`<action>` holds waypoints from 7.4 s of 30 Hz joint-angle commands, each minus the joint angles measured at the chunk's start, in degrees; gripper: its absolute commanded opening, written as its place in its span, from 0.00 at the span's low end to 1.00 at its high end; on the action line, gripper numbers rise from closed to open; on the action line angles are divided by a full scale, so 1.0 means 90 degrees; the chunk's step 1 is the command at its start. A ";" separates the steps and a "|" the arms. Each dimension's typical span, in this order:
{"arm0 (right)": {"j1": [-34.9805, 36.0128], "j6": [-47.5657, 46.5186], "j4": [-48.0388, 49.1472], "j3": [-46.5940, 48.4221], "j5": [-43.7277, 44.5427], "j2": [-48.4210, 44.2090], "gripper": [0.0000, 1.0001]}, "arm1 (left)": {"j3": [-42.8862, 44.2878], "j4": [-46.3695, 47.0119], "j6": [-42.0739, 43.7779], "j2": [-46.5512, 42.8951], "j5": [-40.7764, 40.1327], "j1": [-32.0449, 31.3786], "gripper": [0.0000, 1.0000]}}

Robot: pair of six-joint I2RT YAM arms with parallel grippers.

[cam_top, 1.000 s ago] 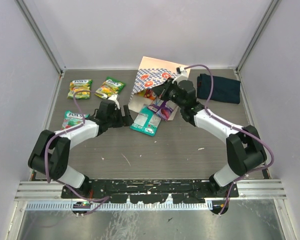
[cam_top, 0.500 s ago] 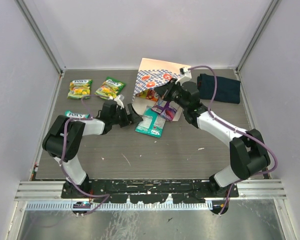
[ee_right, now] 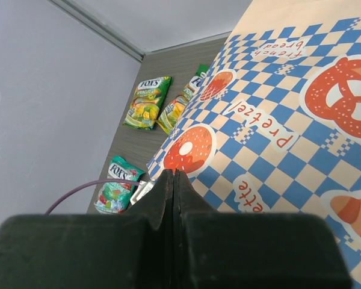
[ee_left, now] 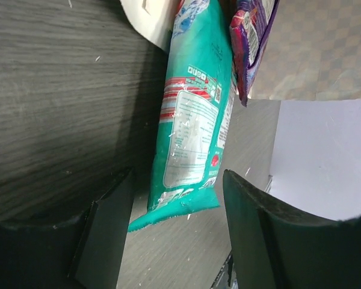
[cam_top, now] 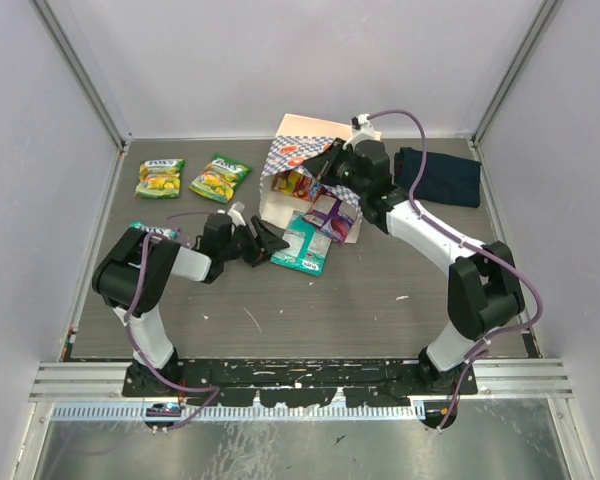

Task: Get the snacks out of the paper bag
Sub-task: Pick up the snack from the paper bag, then place the snack at the center of the board, then pick up the snack from the paper bag.

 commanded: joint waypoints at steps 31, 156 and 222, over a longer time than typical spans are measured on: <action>0.0173 -0.0055 -0.0173 -0.0490 0.0846 -0.1573 0.01 | 0.2384 -1.0572 -0.0232 -0.6726 -0.4231 0.0034 0.00; 0.1547 -0.2045 -0.2967 0.0941 0.2333 -0.1966 0.01 | 0.7510 -1.4773 -0.4620 0.1968 -0.3512 0.2603 0.00; -0.3509 0.0243 -0.4004 -0.1948 -0.1155 -0.4548 1.00 | 0.6246 -0.4935 1.0691 0.0244 -0.2075 -0.2936 0.98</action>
